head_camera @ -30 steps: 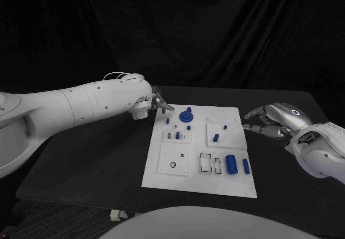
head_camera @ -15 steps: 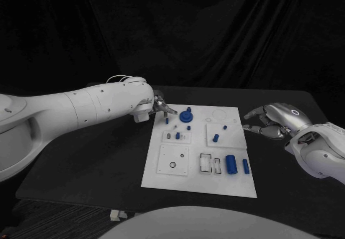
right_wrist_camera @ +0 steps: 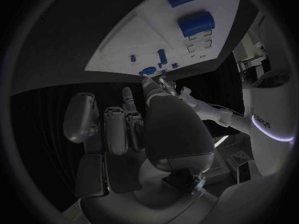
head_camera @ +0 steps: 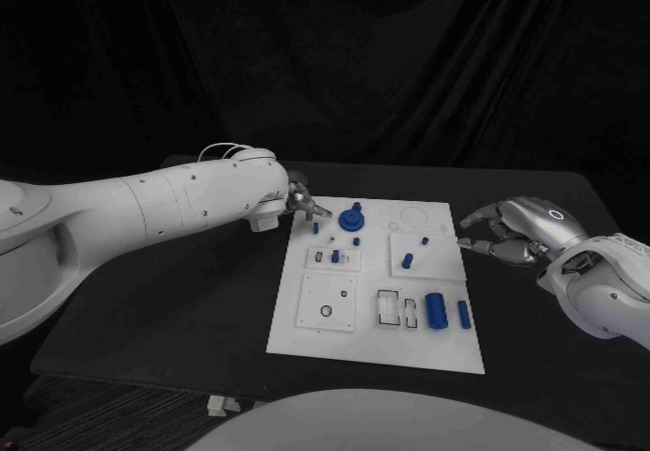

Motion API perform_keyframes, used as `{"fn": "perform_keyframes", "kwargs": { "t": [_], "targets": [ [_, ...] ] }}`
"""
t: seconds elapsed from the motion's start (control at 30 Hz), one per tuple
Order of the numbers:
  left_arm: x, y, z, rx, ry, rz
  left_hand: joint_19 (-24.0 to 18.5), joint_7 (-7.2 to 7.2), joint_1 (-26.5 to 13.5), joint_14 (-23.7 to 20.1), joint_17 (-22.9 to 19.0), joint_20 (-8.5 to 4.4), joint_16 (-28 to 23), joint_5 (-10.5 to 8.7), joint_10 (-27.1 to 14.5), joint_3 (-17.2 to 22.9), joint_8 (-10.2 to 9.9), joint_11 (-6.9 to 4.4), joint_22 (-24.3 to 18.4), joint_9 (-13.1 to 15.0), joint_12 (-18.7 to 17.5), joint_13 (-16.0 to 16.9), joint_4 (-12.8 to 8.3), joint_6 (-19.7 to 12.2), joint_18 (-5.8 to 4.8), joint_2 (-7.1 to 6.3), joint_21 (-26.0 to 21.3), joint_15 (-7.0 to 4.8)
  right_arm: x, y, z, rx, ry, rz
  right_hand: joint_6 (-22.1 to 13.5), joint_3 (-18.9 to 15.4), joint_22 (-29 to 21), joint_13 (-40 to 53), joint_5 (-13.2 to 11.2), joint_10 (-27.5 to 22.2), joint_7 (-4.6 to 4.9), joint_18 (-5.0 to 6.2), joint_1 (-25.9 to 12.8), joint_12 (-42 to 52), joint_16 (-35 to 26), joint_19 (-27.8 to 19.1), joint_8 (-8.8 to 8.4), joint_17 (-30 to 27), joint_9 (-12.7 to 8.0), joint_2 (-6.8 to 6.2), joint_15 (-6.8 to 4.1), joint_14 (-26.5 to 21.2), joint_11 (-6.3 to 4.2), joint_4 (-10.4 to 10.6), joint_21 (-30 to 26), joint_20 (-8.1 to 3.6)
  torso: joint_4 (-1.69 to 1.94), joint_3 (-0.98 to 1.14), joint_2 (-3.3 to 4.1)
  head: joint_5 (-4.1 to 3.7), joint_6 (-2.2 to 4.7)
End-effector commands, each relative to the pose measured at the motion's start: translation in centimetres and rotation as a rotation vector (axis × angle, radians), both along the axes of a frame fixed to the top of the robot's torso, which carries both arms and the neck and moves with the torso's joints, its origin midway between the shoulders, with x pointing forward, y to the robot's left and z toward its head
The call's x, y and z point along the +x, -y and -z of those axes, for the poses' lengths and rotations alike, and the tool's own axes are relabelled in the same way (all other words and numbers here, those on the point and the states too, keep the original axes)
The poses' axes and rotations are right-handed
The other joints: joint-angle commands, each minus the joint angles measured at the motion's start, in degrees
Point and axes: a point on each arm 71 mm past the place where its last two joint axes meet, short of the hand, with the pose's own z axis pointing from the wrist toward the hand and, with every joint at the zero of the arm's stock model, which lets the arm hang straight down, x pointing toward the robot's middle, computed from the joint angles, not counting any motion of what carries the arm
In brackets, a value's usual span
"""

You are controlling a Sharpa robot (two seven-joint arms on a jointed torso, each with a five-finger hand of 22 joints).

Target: Assemble the parts on the task board

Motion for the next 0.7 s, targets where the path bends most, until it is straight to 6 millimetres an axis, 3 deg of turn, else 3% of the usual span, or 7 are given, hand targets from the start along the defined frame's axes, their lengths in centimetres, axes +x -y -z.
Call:
{"fn": "perform_keyframes", "kwargs": {
  "t": [0.03,0.33,0.43,0.7],
  "targets": [
    [0.0,0.2,0.0,0.028,0.033,0.032,1.18,-0.01,0.54,5.96,15.1,0.47,0.15,-0.25,6.09,-0.41,0.36,0.3,13.08,0.28,0.2,15.09,-0.07,-0.26,-0.62,0.21,-0.02,0.26,-0.1,-0.1,0.1,-0.007,-0.002,-0.009,0.43,0.12,9.13,13.0,0.33,4.36,-0.07,0.46,-0.15,-0.27,-0.25,-0.1,-0.19,7.76,-0.03,0.41,0.23,4.41,0.13,0.35,-0.17,0.17,-0.04,0.01,0.0,0.08,-0.01],
    [-0.2,0.3,0.6,0.041,0.014,0.04,1.14,-0.12,0.59,5.96,15.1,0.49,0.15,-0.16,6.09,-0.4,0.53,0.26,13.06,0.58,0.2,15.09,0.08,-0.04,-0.61,0.71,-0.06,0.26,0.0,0.0,0.1,-0.008,-0.003,-0.007,0.46,0.11,9.13,12.86,0.48,4.28,-0.09,0.46,-0.08,-0.41,-0.25,-0.1,-0.24,7.76,-0.05,0.42,0.22,4.42,0.11,0.36,-0.17,0.16,-0.06,-0.03,0.01,0.03,-0.01],
    [-0.3,0.4,0.8,0.044,0.005,0.043,1.16,-0.26,0.87,5.96,15.1,0.49,0.15,-0.07,6.09,-0.29,0.09,0.16,13.07,0.19,0.2,15.09,0.04,0.44,-0.61,1.16,-0.04,0.21,0.0,0.0,0.1,-0.008,-0.003,-0.007,0.46,0.12,9.11,12.7,0.5,4.16,-0.09,0.47,-0.05,-0.58,-0.23,-0.12,-0.25,7.78,-0.05,0.42,0.22,4.42,0.11,0.35,-0.23,0.16,-0.12,-0.06,0.03,0.53,-0.01],
    [-0.3,0.4,1.2,0.045,0.0,0.042,1.17,-0.36,1.11,5.96,15.1,0.46,0.15,0.0,6.09,-0.33,-0.75,0.07,13.07,-0.52,0.2,15.09,0.0,1.13,-0.6,1.43,-0.04,0.14,0.0,0.0,0.1,-0.008,-0.002,-0.007,0.47,0.11,9.1,12.32,0.55,3.89,-0.09,0.48,-0.02,-0.96,-0.31,-0.14,-0.27,7.7,-0.06,0.42,0.21,4.4,0.1,0.35,-0.29,0.16,-0.02,0.02,0.02,0.26,-0.01]
  ]
}}
